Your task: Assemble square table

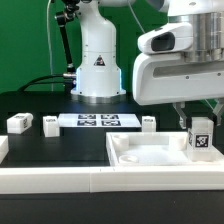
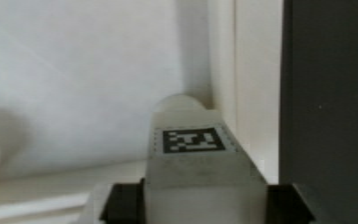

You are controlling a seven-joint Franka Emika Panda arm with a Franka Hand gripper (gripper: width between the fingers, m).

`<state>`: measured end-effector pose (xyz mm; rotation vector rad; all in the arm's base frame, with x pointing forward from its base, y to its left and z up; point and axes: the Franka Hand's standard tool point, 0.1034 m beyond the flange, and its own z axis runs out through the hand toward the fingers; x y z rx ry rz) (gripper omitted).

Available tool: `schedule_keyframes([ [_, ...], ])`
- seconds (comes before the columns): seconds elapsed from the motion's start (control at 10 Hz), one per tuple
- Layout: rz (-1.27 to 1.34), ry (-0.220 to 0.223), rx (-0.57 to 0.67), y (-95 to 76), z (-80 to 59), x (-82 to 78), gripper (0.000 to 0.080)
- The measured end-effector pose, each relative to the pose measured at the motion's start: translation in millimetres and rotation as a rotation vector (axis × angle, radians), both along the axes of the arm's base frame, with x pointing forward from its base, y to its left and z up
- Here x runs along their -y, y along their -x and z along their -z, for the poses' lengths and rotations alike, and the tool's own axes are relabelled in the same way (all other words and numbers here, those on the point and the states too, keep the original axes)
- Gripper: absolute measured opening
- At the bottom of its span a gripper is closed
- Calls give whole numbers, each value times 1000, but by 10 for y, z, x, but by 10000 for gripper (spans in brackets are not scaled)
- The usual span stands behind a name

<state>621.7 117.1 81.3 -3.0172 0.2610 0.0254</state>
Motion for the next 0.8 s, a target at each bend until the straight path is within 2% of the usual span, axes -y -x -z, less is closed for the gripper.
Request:
schedule_keyframes([
  [0.5, 382, 2, -15, -11, 5, 129, 291],
  [0.8, 481, 15, -26, -11, 5, 202, 295],
])
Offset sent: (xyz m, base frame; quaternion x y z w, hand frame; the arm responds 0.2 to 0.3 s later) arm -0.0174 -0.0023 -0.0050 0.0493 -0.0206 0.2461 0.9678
